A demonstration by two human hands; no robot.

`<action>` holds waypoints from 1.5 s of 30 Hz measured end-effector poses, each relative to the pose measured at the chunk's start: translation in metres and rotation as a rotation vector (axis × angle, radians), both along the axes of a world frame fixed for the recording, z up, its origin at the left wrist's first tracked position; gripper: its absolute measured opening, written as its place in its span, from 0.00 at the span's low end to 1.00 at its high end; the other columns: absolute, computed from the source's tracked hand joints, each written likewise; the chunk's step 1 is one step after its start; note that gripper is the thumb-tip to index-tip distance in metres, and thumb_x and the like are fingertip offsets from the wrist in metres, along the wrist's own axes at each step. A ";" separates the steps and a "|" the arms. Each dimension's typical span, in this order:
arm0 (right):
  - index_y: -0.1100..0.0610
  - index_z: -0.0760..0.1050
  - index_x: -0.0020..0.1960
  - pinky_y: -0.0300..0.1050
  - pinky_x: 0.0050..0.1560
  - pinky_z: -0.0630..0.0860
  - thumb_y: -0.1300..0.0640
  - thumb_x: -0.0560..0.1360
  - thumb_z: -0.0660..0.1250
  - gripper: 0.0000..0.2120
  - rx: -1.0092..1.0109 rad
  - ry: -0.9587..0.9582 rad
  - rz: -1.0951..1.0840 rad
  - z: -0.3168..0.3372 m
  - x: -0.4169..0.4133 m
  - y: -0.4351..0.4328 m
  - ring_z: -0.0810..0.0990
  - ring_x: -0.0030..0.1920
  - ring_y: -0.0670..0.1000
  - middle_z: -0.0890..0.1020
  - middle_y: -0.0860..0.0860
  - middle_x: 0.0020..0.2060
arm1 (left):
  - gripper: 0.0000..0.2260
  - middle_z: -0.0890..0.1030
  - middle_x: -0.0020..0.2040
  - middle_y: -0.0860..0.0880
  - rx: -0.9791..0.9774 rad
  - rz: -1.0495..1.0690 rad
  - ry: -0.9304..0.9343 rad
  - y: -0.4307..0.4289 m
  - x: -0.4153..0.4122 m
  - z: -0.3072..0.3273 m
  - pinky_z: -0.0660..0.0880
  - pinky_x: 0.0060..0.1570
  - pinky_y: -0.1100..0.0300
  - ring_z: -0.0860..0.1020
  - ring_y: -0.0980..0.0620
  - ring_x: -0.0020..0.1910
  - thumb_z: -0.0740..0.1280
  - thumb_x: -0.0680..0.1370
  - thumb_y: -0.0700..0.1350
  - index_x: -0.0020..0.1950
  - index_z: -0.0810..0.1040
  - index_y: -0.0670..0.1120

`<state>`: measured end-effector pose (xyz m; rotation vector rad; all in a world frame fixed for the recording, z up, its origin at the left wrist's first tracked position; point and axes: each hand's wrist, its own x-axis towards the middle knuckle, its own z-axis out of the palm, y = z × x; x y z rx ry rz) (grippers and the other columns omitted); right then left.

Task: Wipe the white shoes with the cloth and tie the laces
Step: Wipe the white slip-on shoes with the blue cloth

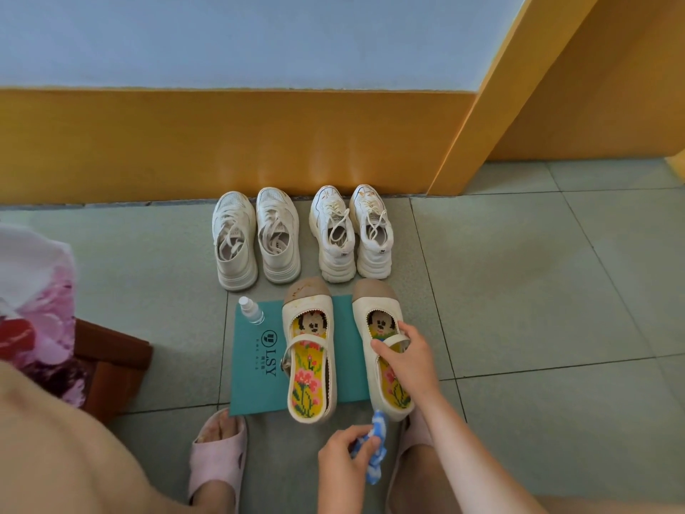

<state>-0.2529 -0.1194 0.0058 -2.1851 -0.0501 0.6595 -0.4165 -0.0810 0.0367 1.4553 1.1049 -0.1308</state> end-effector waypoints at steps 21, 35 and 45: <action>0.46 0.72 0.66 0.42 0.59 0.76 0.49 0.77 0.64 0.18 0.416 0.150 0.298 0.111 -0.003 0.062 0.77 0.59 0.41 0.77 0.40 0.60 | 0.05 0.81 0.42 0.50 -0.204 0.381 -0.320 0.125 0.065 0.088 0.76 0.44 0.60 0.79 0.54 0.41 0.63 0.79 0.42 0.46 0.77 0.49; 0.56 0.77 0.60 0.35 0.45 0.79 0.65 0.74 0.68 0.15 0.427 0.117 0.011 0.059 0.027 0.098 0.82 0.48 0.49 0.82 0.53 0.51 | 0.17 0.74 0.62 0.51 0.367 0.121 0.026 0.136 0.061 0.039 0.71 0.59 0.53 0.71 0.51 0.62 0.67 0.75 0.53 0.63 0.73 0.52; 0.58 0.78 0.60 0.42 0.55 0.76 0.62 0.74 0.69 0.14 0.244 0.004 0.177 0.027 0.067 0.131 0.79 0.53 0.50 0.81 0.54 0.54 | 0.49 0.58 0.71 0.44 0.358 0.011 0.379 0.109 0.074 -0.005 0.63 0.65 0.46 0.59 0.43 0.71 0.74 0.64 0.62 0.74 0.51 0.46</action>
